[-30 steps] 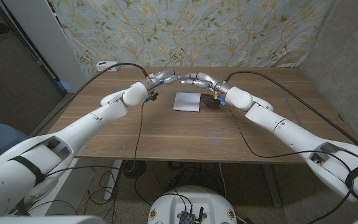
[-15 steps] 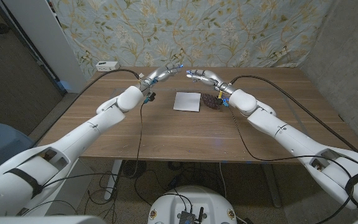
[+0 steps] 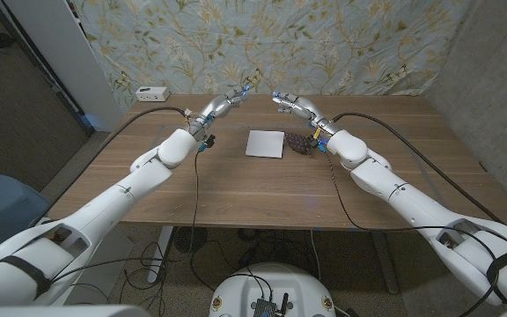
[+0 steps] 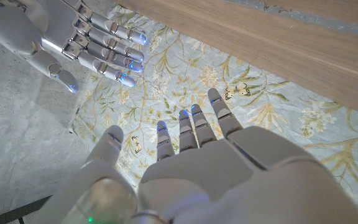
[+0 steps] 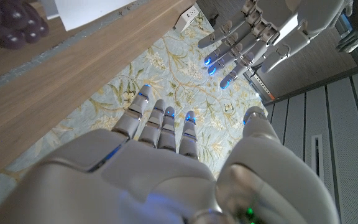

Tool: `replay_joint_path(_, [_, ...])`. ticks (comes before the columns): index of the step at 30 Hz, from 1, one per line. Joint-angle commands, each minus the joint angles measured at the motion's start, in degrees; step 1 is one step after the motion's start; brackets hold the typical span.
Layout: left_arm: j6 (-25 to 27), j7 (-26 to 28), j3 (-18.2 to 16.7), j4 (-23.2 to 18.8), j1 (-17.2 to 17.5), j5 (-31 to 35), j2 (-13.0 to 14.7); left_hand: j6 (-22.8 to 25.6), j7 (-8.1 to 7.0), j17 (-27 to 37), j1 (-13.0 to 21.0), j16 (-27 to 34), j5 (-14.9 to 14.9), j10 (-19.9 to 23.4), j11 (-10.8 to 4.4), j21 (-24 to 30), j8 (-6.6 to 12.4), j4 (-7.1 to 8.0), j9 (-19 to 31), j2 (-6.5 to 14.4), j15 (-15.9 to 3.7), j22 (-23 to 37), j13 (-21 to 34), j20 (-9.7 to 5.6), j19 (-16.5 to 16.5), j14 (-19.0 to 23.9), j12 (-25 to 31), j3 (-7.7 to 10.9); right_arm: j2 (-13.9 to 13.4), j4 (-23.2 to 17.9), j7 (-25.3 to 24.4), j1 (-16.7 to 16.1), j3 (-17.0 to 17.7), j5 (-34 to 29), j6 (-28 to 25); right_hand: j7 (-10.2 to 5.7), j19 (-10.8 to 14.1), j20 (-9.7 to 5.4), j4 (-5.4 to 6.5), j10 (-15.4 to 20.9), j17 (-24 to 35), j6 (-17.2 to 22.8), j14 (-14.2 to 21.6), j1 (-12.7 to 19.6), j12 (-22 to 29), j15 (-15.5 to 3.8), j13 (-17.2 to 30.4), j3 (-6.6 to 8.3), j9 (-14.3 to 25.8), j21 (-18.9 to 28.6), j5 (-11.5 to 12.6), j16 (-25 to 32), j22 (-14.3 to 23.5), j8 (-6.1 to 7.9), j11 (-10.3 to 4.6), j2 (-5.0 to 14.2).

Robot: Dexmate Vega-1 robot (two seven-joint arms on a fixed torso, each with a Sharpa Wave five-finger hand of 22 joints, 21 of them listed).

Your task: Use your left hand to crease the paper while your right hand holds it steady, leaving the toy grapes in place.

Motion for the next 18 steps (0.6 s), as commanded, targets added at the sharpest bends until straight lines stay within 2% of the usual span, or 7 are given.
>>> replay_joint_path(1, [-4.7, -1.1, -2.2, 2.2, 2.2, -4.3, -0.5, -0.4, -0.28, -0.1, -0.2, -0.2, 0.0, -0.6, 0.14, -0.3, 0.45, -0.19, -0.1, -0.7, -0.59, 0.1, 0.0, -0.84, -0.4, -1.3, 0.1, -0.42, 1.3, 0.1, -1.0, -1.9, 2.1, 5.0, 1.3, 0.09, -0.1, -0.18, -0.12, -0.3, 0.1, 0.5, -0.1, -0.4, 0.1, 0.04, 0.0, -0.41, 0.2, -0.1, -0.2, 0.1, 0.2, 0.64, 0.27, -0.24])
replay_joint_path(5, [-5.9, -1.7, -3.4, 3.2, 2.6, -7.4, -1.2, -0.2, -0.12, -0.1, -0.1, 0.1, 0.0, -0.6, 0.19, -0.9, 0.66, -0.33, -0.1, -0.7, -0.9, 0.1, 0.0, -1.77, -1.5, -1.4, 0.3, -0.51, 1.4, -1.0, -2.9, -2.5, 2.7, 4.7, 1.3, 0.31, 0.1, -0.48, -0.12, 0.5, 0.1, 0.9, 0.2, -0.6, 0.5, 0.05, 0.0, -0.51, 0.1, 0.0, -0.2, 0.3, 0.2, 0.97, 0.68, -0.25])
replay_joint_path(10, [-8.2, -3.4, -4.4, 5.5, 2.5, -10.8, -2.1, -0.2, -0.04, -0.2, 0.0, 0.2, 0.1, -0.4, 0.35, -1.1, 0.71, -0.43, -0.1, -0.6, -1.04, 0.1, -0.1, -1.67, -1.6, -1.3, 0.5, -0.47, 1.6, -2.2, -4.7, -3.3, 3.4, 5.0, 0.7, 0.36, 0.3, -0.7, -0.16, 0.8, 0.1, 1.2, 0.5, -0.7, 0.7, 0.1, 0.0, -0.59, 0.1, 0.1, -0.2, 0.4, 0.2, 1.15, 0.59, -0.29])
replay_joint_path(12, [-9.1, -4.5, -4.8, 6.5, 2.6, -12.6, -2.5, 0.3, 0.42, -0.2, 0.1, 0.3, 0.1, -0.2, 0.46, -1.1, 0.92, -0.52, -0.1, -0.5, -1.08, 0.1, -0.1, -1.68, -1.5, -1.2, 0.6, -0.43, 2.0, -1.3, -4.7, -3.6, 3.9, 5.7, 2.3, 0.41, 0.9, -0.45, -0.18, 1.5, 0.1, 2.0, 1.1, -0.8, 1.0, 0.25, 0.0, -0.63, 0.1, 0.3, -0.2, 0.7, 0.2, 1.45, 0.6, -0.24])
replay_joint_path(13, [-9.4, -4.8, -5.1, 6.8, 2.7, -13.2, -2.6, 0.9, 1.05, -0.3, 0.2, 0.4, 0.1, 0.0, 0.56, -1.2, 1.12, -0.6, -0.1, -0.4, -1.08, 0.1, -0.1, -1.67, -1.5, -1.1, 0.7, -0.4, 1.8, -1.7, -5.6, -4.0, 4.1, 5.2, 2.3, 0.55, 1.8, -0.24, -0.32, 3.3, 0.0, 3.6, 2.4, -0.8, 1.6, 0.3, -0.1, -0.62, 0.1, 0.6, -0.1, 1.2, 0.2, 1.99, 1.03, -0.07])
replay_joint_path(16, [-10.2, -4.8, -5.7, 6.9, 3.3, -13.7, -2.2, 1.9, 2.63, -0.4, 0.4, 0.7, 0.1, 1.0, 0.89, -1.1, 1.35, -0.83, -0.1, -0.1, -1.42, 0.1, -0.2, -2.01, -0.8, -0.3, 1.2, -0.31, 1.1, -3.9, -8.3, -5.3, 4.8, 4.2, 1.0, 0.79, 2.3, -0.35, -0.47, 4.2, -0.1, 4.7, 3.2, -0.8, 1.9, 0.12, -0.1, -0.69, 0.1, 0.7, -0.2, 1.5, 0.2, 2.28, 1.23, -0.13])
replay_joint_path(18, [-9.5, -4.6, -6.0, 6.6, 3.8, -13.8, -1.8, 2.0, 3.05, -0.4, 0.5, 0.8, 0.1, 1.2, 0.95, -1.1, 1.34, -0.88, -0.1, 0.0, -1.54, 0.1, -0.2, -2.03, -0.7, -0.1, 1.2, -0.26, 0.7, -5.2, -10.2, -6.2, 5.2, 3.3, 0.5, 0.9, 2.3, -0.39, -0.49, 4.3, -0.1, 4.9, 3.4, -0.8, 1.9, 0.15, -0.2, -0.7, 0.1, 0.8, -0.2, 1.5, 0.2, 2.3, 1.24, -0.14])
